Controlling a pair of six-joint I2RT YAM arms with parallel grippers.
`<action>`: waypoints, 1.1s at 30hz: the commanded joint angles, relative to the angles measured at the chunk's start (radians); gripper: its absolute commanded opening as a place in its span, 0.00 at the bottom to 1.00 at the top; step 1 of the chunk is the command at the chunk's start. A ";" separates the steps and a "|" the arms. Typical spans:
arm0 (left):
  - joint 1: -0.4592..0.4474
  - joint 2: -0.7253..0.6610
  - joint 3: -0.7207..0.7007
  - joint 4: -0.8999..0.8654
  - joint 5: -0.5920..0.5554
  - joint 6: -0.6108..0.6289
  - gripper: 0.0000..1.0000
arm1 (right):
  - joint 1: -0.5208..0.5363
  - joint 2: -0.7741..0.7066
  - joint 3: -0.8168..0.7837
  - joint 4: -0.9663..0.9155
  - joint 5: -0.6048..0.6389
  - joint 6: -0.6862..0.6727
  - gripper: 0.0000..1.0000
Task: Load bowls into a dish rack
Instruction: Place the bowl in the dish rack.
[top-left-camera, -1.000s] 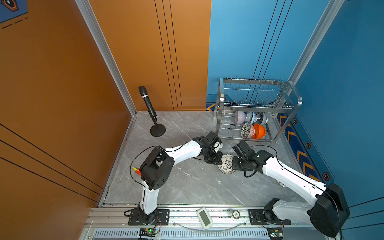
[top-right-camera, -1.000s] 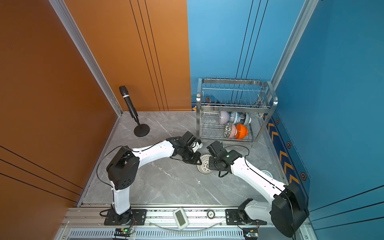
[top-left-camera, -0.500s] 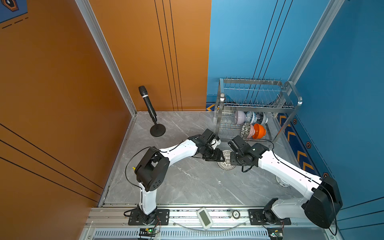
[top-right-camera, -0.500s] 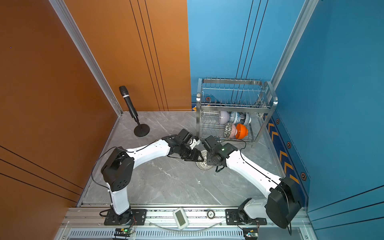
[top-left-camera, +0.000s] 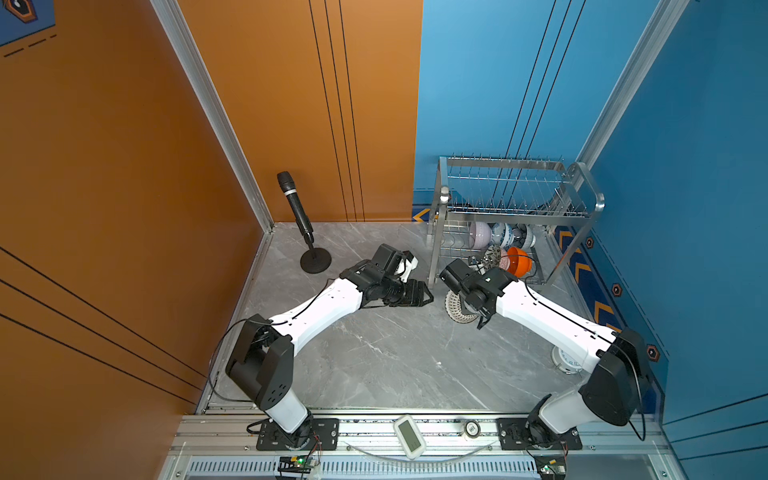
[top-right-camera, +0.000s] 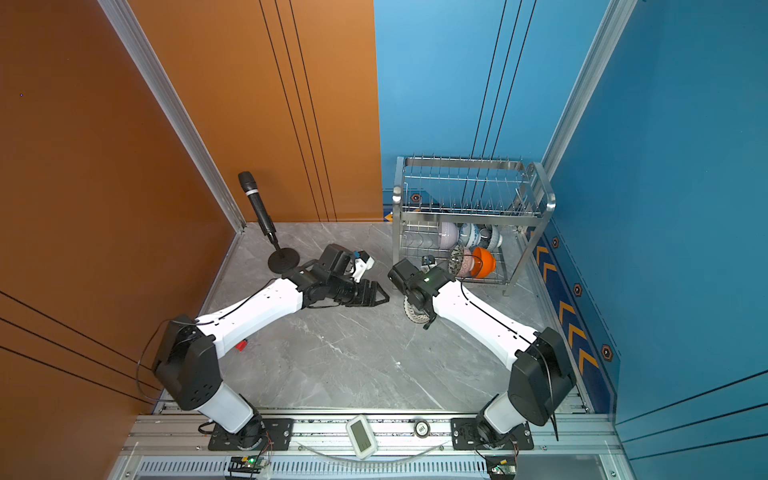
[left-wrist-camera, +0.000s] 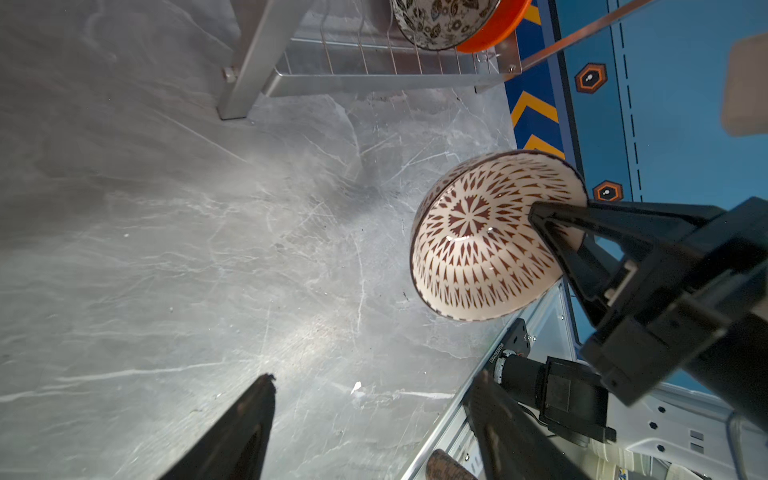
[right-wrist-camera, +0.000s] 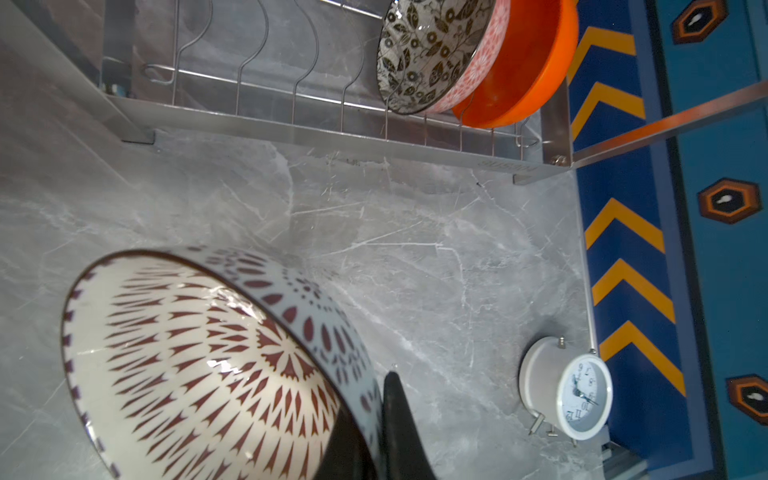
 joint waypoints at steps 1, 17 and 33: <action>0.023 -0.054 -0.053 -0.013 -0.044 -0.004 0.75 | -0.023 0.017 0.045 -0.004 0.066 -0.050 0.00; 0.051 -0.113 -0.117 -0.020 -0.069 -0.026 0.73 | -0.264 -0.026 -0.054 0.351 -0.262 -0.139 0.00; 0.053 -0.116 -0.118 -0.057 -0.085 -0.022 0.72 | -0.343 0.143 0.069 0.398 -0.342 -0.210 0.00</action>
